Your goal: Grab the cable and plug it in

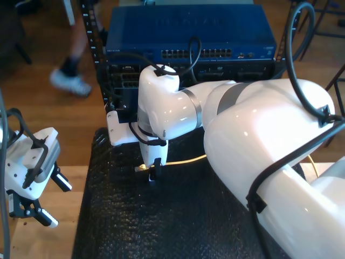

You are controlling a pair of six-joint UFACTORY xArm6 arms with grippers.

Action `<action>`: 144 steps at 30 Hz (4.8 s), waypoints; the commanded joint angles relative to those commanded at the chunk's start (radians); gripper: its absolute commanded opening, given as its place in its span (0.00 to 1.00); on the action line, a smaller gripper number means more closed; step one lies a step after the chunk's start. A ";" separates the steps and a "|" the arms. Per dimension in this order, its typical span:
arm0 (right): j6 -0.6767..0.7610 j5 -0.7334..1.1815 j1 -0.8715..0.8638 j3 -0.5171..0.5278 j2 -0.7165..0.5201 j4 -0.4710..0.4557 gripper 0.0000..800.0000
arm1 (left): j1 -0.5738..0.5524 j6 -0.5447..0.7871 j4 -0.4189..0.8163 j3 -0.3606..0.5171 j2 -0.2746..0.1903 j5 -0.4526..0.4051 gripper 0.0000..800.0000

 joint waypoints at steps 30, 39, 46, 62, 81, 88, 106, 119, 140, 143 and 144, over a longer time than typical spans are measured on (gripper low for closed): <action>0.000 -0.032 -0.005 0.025 -0.034 -0.015 0.07 | -0.002 -0.002 0.000 0.002 0.009 -0.003 1.00; -0.002 -0.029 -0.028 0.069 -0.123 -0.015 0.07 | -0.003 -0.006 0.000 0.003 0.009 -0.003 1.00; -0.002 -0.026 -0.080 0.161 -0.238 -0.012 0.07 | -0.020 -0.009 -0.002 0.006 0.012 -0.009 1.00; -0.009 0.095 -0.210 0.285 -0.471 -0.006 0.10 | -0.097 -0.074 -0.002 0.003 0.012 -0.012 1.00; -0.014 0.186 -0.215 0.298 -0.663 0.002 0.09 | -0.137 -0.120 -0.002 0.003 0.011 -0.011 1.00; -0.009 0.206 -0.178 0.213 -0.624 0.008 0.08 | -0.133 -0.121 -0.002 0.003 0.005 -0.009 1.00; 0.008 0.270 -0.064 0.051 -0.430 0.044 0.85 | -0.123 -0.112 0.000 0.000 0.002 0.000 1.00; -0.081 0.399 -0.333 0.094 -0.511 0.043 0.91 | -0.124 -0.117 -0.002 0.000 0.002 -0.009 1.00; -0.391 0.497 -0.539 0.150 -0.535 0.371 0.98 | -0.135 -0.129 -0.123 -0.057 0.002 0.002 1.00; -0.397 0.506 -0.552 0.124 -0.537 0.374 1.00 | -0.135 -0.138 -0.121 -0.058 0.002 0.002 1.00; -0.397 0.512 -0.552 0.112 -0.537 0.374 1.00 | -0.135 -0.138 -0.121 -0.058 0.002 0.002 1.00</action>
